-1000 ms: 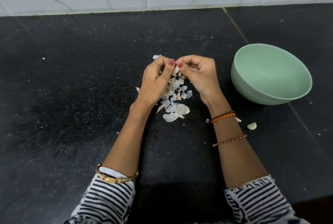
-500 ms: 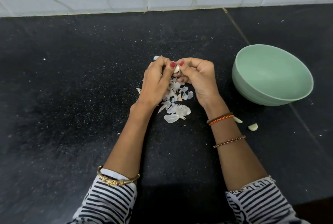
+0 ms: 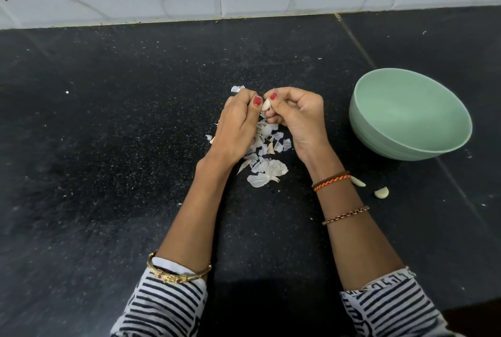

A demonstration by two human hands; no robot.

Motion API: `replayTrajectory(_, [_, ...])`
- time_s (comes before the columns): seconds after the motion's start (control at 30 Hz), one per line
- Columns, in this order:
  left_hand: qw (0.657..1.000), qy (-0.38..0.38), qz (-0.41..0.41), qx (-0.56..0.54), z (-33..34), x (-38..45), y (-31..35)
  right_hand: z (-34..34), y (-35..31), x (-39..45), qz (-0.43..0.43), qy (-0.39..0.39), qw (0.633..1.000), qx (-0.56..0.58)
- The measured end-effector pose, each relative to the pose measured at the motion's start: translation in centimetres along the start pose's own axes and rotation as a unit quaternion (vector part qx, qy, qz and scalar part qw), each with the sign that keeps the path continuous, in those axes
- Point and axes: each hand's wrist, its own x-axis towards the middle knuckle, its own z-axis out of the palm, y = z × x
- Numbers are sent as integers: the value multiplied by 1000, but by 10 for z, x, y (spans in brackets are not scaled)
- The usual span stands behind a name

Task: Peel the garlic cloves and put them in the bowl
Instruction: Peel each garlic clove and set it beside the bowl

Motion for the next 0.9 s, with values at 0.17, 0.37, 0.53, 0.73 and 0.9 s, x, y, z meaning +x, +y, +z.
replayTrajectory(0.17, [1000, 2, 7, 26, 0, 0, -2, 4, 0, -1, -1, 12, 1000, 3])
replayTrajectory(0.37, [999, 7, 3, 38, 2, 0, -3, 9, 1, -2, -4, 48, 999, -14])
replayTrajectory(0.53, [999, 12, 6, 53, 2, -1, -4, 14, 1, -3, -24, 83, 996, -29])
replayTrajectory(0.73, [995, 42, 31, 88, 5, -1, -4, 19, 4, -3, -32, 128, 991, -37])
replayTrajectory(0.9, [988, 106, 71, 91, 5, -2, 1, 15, 14, 0, -51, 164, 981, -85])
